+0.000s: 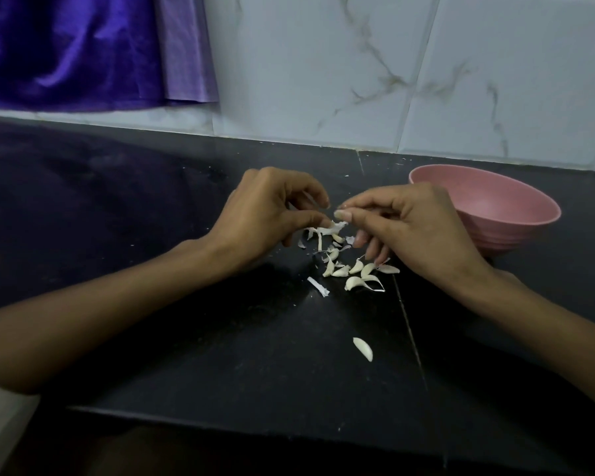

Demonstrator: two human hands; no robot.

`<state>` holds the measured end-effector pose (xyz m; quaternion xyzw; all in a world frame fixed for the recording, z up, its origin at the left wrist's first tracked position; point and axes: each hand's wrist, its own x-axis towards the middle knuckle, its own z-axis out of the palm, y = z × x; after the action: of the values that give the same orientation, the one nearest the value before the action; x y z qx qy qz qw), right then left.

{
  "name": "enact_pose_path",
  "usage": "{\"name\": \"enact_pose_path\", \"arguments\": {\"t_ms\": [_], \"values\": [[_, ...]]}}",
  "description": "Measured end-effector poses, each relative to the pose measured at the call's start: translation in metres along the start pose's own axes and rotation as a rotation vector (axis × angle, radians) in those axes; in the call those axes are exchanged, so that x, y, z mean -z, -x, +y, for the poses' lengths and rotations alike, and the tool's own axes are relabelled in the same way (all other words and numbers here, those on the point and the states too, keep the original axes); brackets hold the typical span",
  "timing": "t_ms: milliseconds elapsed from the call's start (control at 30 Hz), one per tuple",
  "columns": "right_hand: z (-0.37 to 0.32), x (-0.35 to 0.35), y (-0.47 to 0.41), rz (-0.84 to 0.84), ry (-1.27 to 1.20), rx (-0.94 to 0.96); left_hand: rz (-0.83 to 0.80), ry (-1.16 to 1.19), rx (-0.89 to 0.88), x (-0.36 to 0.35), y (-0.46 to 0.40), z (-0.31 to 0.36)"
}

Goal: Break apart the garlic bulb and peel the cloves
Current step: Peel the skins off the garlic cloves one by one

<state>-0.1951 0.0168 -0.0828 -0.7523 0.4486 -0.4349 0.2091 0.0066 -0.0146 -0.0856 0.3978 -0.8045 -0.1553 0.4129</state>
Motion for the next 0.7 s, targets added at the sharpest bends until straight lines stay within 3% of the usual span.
{"name": "enact_pose_path", "arguments": {"t_ms": [200,367,567,700], "values": [[-0.01,0.004,0.0,-0.078,0.144,0.029,-0.137,-0.086,-0.11,-0.006,-0.001,-0.006],[-0.023,0.012,0.013,-0.079,0.266,0.008,-0.148,-0.131,-0.182,-0.005,0.004,0.003],[-0.038,0.016,0.058,-0.252,0.173,-0.129,-0.293,-0.177,-0.378,-0.005,0.007,0.011],[-0.056,0.019,0.081,-0.329,0.172,-0.167,-0.284,-0.178,-0.456,-0.007,0.01,0.014]]}}
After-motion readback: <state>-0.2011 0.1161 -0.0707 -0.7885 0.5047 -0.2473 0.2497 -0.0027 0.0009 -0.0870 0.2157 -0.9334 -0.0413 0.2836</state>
